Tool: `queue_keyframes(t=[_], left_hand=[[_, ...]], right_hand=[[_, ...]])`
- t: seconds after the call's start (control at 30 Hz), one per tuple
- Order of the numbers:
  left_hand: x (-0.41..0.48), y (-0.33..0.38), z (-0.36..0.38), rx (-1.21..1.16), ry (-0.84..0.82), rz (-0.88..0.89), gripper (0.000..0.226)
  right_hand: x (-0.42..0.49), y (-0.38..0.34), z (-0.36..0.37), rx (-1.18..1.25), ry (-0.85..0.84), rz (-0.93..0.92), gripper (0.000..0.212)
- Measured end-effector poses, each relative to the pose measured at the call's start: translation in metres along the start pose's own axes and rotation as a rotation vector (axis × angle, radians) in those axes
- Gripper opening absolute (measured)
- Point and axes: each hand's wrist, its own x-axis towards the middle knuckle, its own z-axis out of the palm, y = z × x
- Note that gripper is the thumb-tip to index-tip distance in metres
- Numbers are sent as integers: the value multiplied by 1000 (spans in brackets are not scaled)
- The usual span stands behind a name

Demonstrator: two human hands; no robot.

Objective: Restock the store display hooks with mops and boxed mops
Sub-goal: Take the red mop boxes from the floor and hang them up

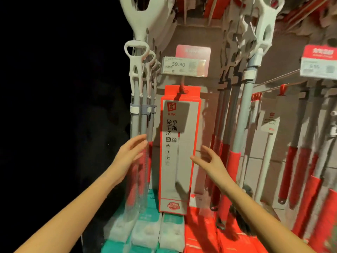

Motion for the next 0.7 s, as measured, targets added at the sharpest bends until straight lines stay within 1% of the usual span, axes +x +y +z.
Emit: queue_keyframes(t=[0.07,0.13,0.17,0.27,0.33,0.5,0.6,0.7], left_hand=[[-44,1,-6,59,21,1,47],[-89,1,-15,184,22,8,37],[-111,3,-23,262,13,10,36],[-170,15,-59,432,44,-18,45],[-206,25,-88,467,106,-43,49],[-311,55,-183,472,320,-150,44],[-380,76,-246,461,534,-160,45],[-457,98,-311,466,681,-226,43]], right_hand=[[-29,-2,13,1,-61,-8,69],[-56,-9,32,-4,-159,-1,70],[-69,-14,44,15,-212,0,70],[-106,-33,89,84,-355,4,69],[-123,-45,126,127,-436,1,69],[-177,-102,242,167,-715,-44,70],[-221,-151,319,192,-888,-97,81],[-277,-195,408,242,-1022,-147,73]])
